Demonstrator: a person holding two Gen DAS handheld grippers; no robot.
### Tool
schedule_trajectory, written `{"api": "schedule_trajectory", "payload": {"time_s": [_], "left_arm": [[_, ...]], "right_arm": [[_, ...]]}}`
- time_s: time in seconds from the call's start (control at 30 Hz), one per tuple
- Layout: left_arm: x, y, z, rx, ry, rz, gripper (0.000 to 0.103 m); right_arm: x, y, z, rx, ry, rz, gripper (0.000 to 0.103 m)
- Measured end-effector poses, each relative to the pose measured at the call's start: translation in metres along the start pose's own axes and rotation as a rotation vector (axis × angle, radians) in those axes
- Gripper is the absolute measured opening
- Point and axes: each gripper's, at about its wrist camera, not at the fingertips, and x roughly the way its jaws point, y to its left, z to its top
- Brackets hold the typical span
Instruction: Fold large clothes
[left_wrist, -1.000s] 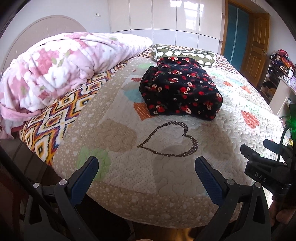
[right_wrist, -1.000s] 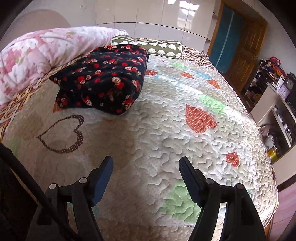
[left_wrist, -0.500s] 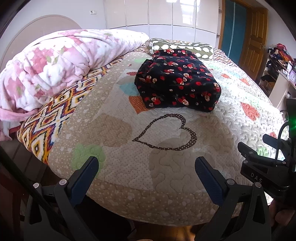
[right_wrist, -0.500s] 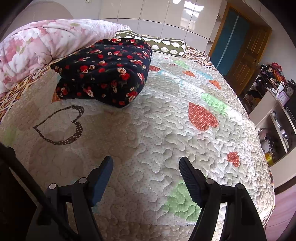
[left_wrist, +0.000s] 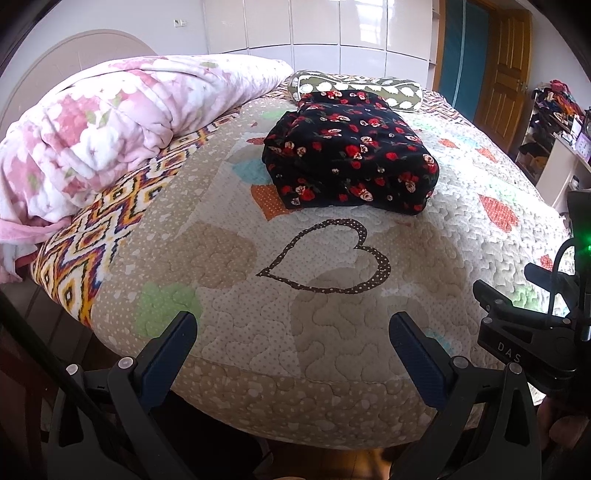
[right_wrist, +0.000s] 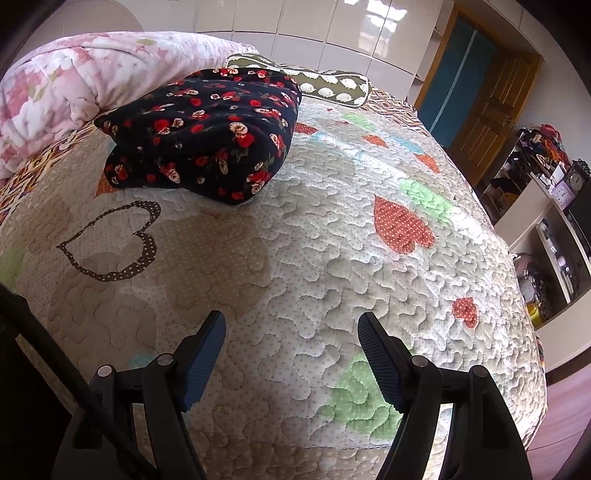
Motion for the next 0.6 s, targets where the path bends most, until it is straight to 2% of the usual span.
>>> {"api": "schedule_trajectory", "payload": {"time_s": [0.6], "left_arm": [[0.0071, 0.0021, 0.0006, -0.001, 0.011, -0.005, 0.103]], "right_arm": [[-0.0067, 0.0031, 0.0015, -0.004, -0.036, -0.023, 0.078]]}}
